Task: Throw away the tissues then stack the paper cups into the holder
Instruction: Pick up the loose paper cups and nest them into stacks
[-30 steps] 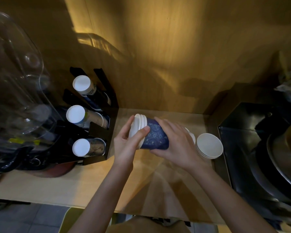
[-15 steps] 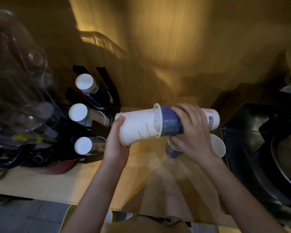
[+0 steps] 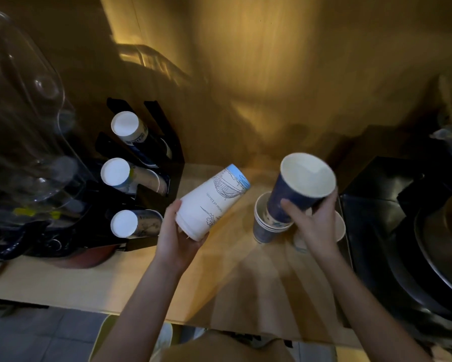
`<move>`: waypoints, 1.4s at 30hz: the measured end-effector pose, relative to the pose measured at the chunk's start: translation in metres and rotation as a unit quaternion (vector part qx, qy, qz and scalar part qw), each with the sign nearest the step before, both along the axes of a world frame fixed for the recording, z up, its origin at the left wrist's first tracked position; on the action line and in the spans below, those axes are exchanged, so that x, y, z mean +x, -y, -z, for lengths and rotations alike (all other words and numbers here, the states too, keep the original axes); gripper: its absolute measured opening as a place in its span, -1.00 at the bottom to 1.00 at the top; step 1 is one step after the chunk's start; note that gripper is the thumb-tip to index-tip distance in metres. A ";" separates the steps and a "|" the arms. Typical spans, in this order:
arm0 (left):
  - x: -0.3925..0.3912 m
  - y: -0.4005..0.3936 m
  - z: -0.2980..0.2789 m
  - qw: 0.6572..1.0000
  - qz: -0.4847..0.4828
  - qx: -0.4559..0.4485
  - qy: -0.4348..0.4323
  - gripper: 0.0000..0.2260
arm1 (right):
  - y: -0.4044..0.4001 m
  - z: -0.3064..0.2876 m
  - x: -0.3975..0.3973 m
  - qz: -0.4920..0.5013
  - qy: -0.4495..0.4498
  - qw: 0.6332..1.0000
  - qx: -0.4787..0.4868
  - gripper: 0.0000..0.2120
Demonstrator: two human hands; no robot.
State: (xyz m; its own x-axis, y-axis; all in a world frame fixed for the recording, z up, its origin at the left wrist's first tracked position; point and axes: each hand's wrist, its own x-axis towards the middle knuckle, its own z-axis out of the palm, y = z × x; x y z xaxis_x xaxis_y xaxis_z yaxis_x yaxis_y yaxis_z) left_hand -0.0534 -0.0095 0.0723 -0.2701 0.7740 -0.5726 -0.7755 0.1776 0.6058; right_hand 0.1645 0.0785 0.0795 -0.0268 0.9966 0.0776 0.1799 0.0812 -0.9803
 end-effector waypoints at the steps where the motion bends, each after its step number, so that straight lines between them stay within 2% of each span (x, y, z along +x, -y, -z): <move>1: 0.000 0.001 0.003 1.000 -0.005 -0.009 0.000 -0.62 | 0.001 0.009 0.001 -0.001 0.024 1.000 -0.015 -0.10; 4: 0.002 0.004 0.008 1.000 -0.009 -0.011 -0.003 -0.61 | 0.005 0.029 0.002 -0.020 0.077 0.996 -0.038 -0.08; 6: 0.005 0.006 0.009 1.000 -0.004 0.002 -0.012 -0.71 | 0.006 0.035 0.003 -0.036 0.095 0.993 -0.056 -0.08; 8: 0.008 0.007 0.011 0.999 -0.002 0.009 -0.031 -0.82 | 0.005 0.039 0.005 -0.046 0.164 0.985 -0.039 -0.15; 9: 0.008 0.007 0.011 0.999 -0.001 0.009 -0.046 -0.81 | 0.003 0.039 0.006 -0.054 0.214 0.975 -0.015 -0.20; 11: 0.009 0.006 0.014 0.996 -0.010 0.000 -0.083 -0.63 | 0.001 0.039 0.008 -0.069 0.293 0.953 0.025 -0.27; 13: 0.012 0.005 0.010 0.992 -0.020 0.008 -0.127 -0.51 | 0.003 0.035 0.008 -0.080 0.326 0.941 0.029 -0.22; 15: 0.016 0.004 0.001 0.982 -0.034 0.028 -0.182 -0.47 | 0.008 0.023 0.006 -0.084 0.322 0.942 0.052 -0.10; 18: 0.026 -0.002 -0.019 0.964 -0.048 0.054 -0.255 -0.34 | 0.014 -0.001 -0.004 -0.113 0.299 0.939 0.127 -0.07; 22: 0.045 -0.012 -0.041 0.930 -0.003 0.129 -0.343 -0.40 | 0.019 -0.023 -0.019 -0.179 0.352 0.893 0.215 -0.09; 23: 0.049 -0.014 -0.044 0.922 0.013 0.142 -0.360 -0.40 | 0.019 -0.024 -0.020 -0.182 0.352 0.892 0.219 -0.12; 27: 0.063 -0.024 -0.052 0.903 0.048 0.142 -0.403 -0.38 | 0.018 -0.021 -0.006 -0.165 0.297 0.926 0.164 -0.20; 32: 0.069 -0.045 -0.064 0.906 0.034 0.150 -0.395 -0.42 | 0.013 -0.012 0.032 -0.085 0.257 0.954 0.128 -0.24; 35: 0.077 -0.055 -0.071 0.893 0.071 0.158 -0.415 -0.37 | 0.014 -0.009 0.045 -0.054 0.224 0.968 0.095 -0.23; 39: 0.104 -0.069 -0.080 0.844 0.152 0.176 -0.483 -0.28 | 0.015 -0.002 0.056 0.010 0.209 0.974 0.088 -0.23; 42: 0.130 -0.081 -0.089 0.765 0.200 0.221 -0.571 -0.33 | 0.009 0.003 0.066 0.051 0.171 0.982 0.058 -0.20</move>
State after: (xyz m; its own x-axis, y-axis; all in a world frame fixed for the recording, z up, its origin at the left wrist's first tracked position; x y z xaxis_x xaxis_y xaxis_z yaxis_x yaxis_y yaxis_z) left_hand 0.0770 0.0711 0.1617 -0.0902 0.9755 0.2008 0.3665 -0.1550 0.9174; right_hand 0.2305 0.0698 0.0765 0.0277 0.9807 0.1936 0.5099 0.1527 -0.8466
